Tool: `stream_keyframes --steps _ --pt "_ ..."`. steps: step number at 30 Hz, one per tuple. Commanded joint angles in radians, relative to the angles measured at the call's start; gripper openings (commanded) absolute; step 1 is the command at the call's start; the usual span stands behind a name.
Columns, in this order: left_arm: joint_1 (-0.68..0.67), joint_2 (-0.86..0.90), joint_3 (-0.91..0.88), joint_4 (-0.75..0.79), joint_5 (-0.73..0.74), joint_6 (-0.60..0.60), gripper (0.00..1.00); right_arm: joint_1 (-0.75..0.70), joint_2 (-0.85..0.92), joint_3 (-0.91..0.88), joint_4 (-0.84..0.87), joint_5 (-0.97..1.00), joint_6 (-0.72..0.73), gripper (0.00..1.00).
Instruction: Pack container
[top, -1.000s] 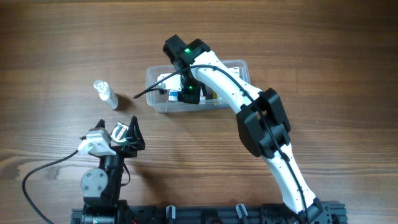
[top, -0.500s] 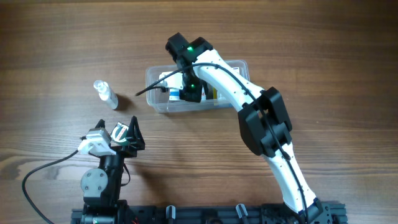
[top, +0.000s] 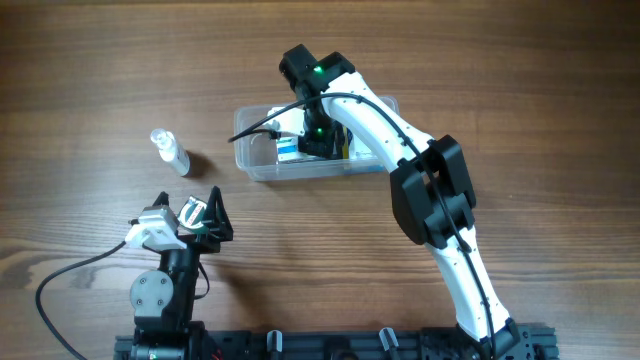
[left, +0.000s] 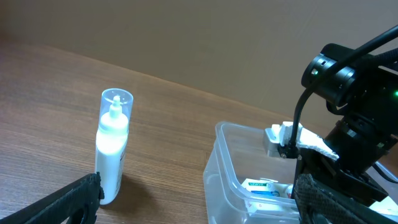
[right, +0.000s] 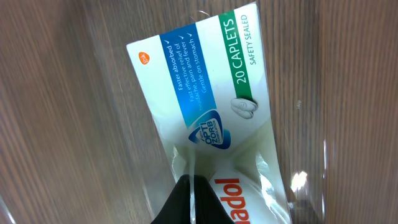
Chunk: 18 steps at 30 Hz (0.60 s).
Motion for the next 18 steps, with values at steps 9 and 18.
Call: stream_keyframes --steps 9,18 --pt "0.01 -0.005 -0.005 -0.002 0.012 -0.008 1.0 0.001 0.029 -0.003 0.001 0.032 -0.018 0.04" --pt "0.01 -0.005 -0.005 -0.002 0.012 -0.008 1.0 0.01 0.029 -0.003 0.103 0.032 0.003 0.04"
